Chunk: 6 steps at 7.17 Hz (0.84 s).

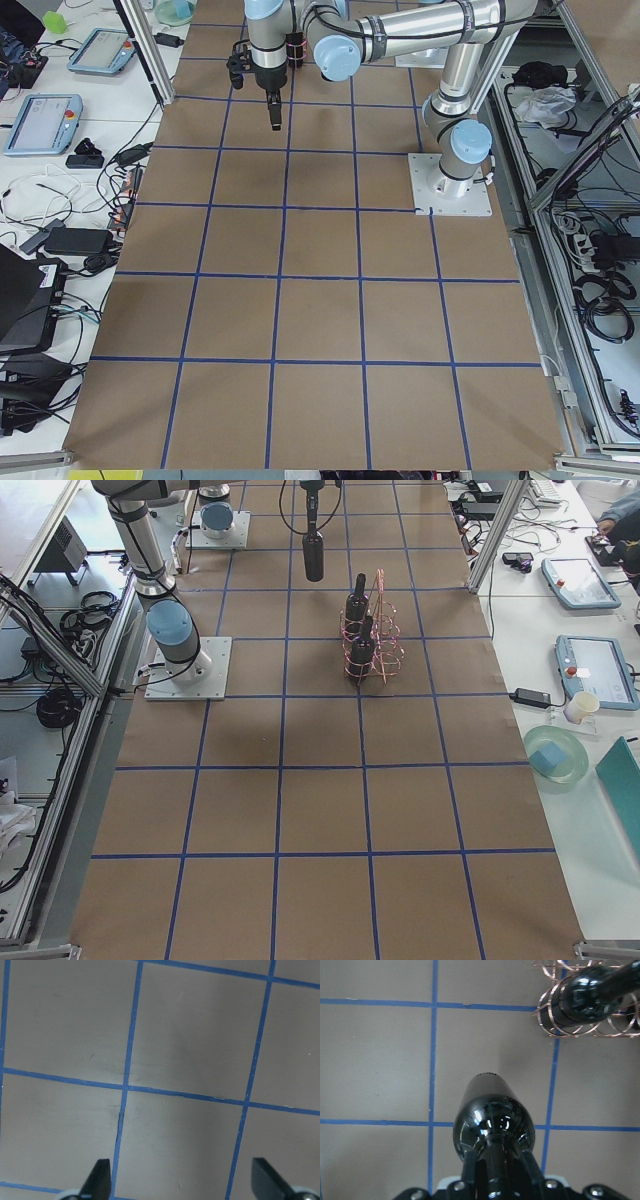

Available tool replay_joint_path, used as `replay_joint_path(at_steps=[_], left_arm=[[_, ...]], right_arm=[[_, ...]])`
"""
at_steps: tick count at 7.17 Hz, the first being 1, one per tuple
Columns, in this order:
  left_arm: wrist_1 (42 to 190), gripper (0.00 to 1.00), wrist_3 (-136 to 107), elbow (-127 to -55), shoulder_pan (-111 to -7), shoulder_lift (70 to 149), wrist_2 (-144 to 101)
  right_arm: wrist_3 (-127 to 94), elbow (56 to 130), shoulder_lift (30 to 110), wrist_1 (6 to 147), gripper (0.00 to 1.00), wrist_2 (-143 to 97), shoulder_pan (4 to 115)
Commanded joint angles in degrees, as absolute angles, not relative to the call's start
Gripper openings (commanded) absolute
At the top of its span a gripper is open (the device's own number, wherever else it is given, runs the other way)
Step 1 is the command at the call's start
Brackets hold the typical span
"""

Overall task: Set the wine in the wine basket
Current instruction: 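Lift the bottle with the right gripper and carry it to the rack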

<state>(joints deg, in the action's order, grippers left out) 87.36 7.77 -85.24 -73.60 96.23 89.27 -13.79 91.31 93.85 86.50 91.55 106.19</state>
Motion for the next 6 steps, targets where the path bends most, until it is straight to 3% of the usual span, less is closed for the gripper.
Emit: replay_joint_path(at_steps=[1, 4, 6], left_arm=[[87.4, 1.00, 7.6, -85.1, -77.8, 94.9, 89.7], [88.3, 1.00, 7.6, -85.3, -83.0, 93.3, 89.4], [89.4, 1.00, 7.3, -85.5, -84.8, 92.4, 89.6]], right_arm=[[-6.1, 91.3, 97.5, 83.5, 0.00, 91.8, 94.2], [-0.1, 89.9, 97.4, 83.6, 0.01, 91.2, 84.0], [1.6, 86.7, 94.7, 83.9, 0.01, 91.4, 83.6]])
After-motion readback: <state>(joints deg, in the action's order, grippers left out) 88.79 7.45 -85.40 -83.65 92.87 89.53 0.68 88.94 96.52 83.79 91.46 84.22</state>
